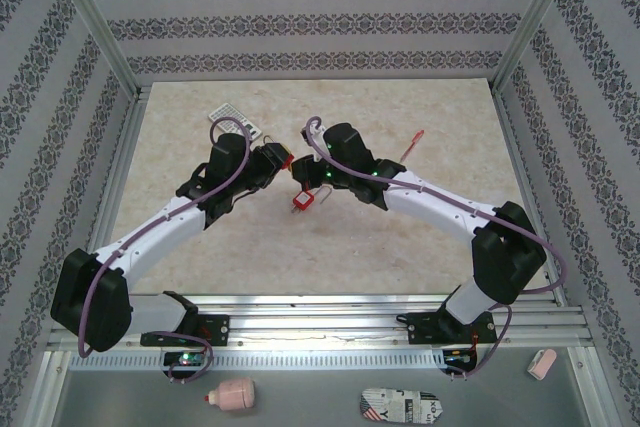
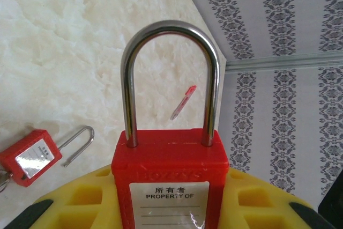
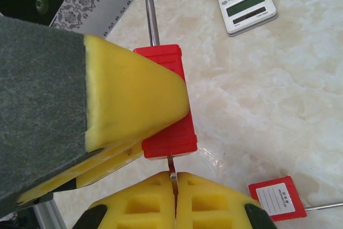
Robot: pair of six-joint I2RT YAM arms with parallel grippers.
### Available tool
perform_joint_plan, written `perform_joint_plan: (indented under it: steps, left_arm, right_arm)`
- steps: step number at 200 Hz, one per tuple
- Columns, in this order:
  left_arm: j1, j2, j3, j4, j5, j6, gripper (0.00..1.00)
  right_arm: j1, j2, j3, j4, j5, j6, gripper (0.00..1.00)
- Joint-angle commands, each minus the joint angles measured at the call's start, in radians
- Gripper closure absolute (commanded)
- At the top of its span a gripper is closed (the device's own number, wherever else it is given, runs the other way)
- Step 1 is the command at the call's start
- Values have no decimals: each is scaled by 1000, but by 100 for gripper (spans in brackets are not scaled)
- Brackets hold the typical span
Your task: Unlock with the key
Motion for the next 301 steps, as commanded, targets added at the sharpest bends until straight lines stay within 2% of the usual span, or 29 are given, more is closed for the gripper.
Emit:
perform_joint_plan:
  steps: [1, 21, 43, 108, 124, 215, 248, 261, 301]
  left_arm:
    - [-81, -43, -46, 155, 255, 43, 100]
    - [-65, -47, -65, 288, 284, 86, 100]
    - [-58, -31, -54, 335, 324, 133, 100]
    - [-45, -42, -167, 622, 391, 172, 100]
    - [-44, -52, -213, 718, 405, 173, 100]
    - [-32, -50, -288, 1011, 487, 125, 100]
    - [-32, -71, -307, 1015, 493, 126, 100]
    - [-32, -86, -309, 1009, 503, 133, 100]
    - [-32, -169, -314, 962, 519, 208, 100]
  right_arm:
    - [-18, -26, 17, 316, 4, 52, 100]
    - [-39, -34, 11, 327, -44, 93, 100]
    - [-68, -50, -14, 344, -68, 126, 100]
    - [-145, -46, -63, 418, -161, 246, 100]
    - [-155, -39, -61, 410, -164, 256, 100]
    - [-202, -4, -61, 391, -206, 303, 100]
    - [-220, 5, -66, 403, -226, 328, 98]
    - [-228, 8, -68, 421, -240, 344, 100]
    - [-247, 28, -65, 497, -286, 415, 100]
